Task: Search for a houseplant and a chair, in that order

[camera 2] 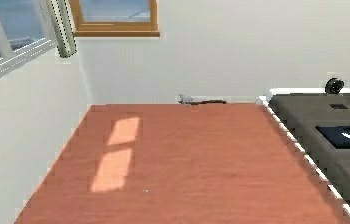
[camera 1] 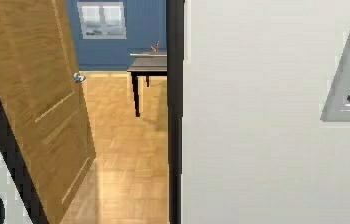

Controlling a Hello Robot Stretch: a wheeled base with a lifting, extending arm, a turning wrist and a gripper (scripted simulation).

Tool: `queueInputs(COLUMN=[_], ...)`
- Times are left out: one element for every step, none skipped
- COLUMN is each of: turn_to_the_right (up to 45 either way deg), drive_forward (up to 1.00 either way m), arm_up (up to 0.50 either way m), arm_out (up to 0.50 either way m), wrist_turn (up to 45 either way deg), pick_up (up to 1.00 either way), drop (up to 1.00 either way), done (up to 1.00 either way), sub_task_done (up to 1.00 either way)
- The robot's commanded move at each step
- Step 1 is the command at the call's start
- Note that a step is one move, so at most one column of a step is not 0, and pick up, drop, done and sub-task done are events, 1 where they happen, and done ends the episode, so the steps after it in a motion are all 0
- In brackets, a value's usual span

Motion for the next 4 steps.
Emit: queueInputs(turn_to_the_right=[0.0,-45.0,-27.0,0.0], drive_forward=[0.45,0.0,0.0,0.95], arm_up=[0.0,0.0,0.0,0.0], arm_out=[0.0,0.0,0.0,0.0], wrist_turn=[0.0,0.0,0.0,0.0], pick_up=[0.0,0.0,0.0,0.0], drop=[0.0,0.0,0.0,0.0], done=[0.0,0.0,0.0,0.0], sub_task_done=[0.0,0.0,0.0,0.0])
